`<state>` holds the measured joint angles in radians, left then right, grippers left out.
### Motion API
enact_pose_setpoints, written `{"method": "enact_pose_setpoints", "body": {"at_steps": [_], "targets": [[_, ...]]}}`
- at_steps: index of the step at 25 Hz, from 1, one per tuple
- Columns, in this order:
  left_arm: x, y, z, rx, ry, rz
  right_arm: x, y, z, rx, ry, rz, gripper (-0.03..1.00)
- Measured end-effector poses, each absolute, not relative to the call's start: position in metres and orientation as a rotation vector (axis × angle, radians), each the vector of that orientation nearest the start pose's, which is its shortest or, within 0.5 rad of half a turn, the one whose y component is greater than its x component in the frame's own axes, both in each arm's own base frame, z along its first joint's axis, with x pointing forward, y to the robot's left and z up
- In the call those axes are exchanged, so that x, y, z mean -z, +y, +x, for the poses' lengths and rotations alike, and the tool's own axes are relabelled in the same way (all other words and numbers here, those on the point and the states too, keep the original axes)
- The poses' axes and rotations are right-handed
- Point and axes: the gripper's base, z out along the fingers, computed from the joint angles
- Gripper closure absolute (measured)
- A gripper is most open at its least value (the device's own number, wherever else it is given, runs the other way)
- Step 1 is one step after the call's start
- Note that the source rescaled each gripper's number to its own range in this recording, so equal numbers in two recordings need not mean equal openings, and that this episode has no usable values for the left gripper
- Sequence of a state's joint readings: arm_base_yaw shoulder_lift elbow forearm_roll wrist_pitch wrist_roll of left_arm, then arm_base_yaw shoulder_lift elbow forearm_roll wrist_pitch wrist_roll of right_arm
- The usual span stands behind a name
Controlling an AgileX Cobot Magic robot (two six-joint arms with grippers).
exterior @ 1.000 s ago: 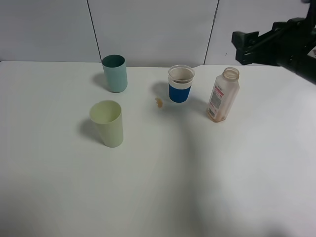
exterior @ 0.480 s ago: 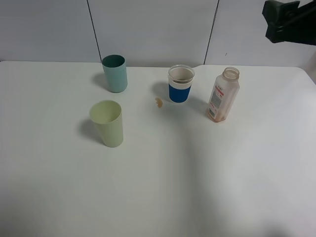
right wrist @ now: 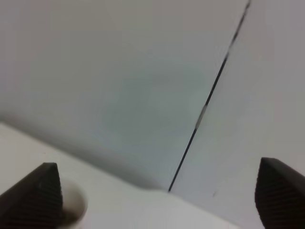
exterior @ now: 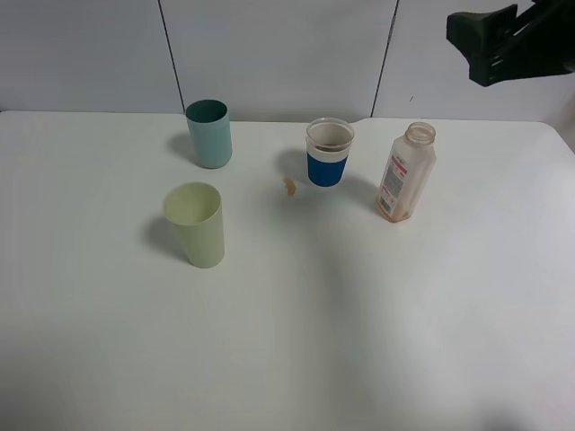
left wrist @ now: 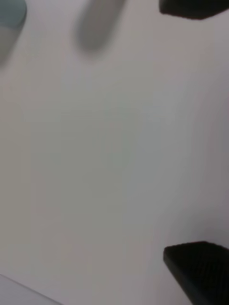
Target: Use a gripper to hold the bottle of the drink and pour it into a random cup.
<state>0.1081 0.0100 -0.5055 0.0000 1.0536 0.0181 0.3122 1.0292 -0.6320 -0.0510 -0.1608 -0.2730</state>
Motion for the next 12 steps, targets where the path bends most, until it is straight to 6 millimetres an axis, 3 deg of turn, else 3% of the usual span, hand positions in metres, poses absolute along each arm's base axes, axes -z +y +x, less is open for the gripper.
{"method": "enact_pose_setpoints", "body": {"at_steps": [7, 12], "targets": [[-0.279, 0.000, -0.004, -0.079, 2.041, -0.092, -0.331, 0.062, 0.210, 0.086, 1.883, -0.620, 0.18], [-0.279, 0.000, -0.004, -0.079, 2.041, -0.092, -0.334, 0.046, 0.186, 0.212, 2.008, -0.651, 0.18]]}}
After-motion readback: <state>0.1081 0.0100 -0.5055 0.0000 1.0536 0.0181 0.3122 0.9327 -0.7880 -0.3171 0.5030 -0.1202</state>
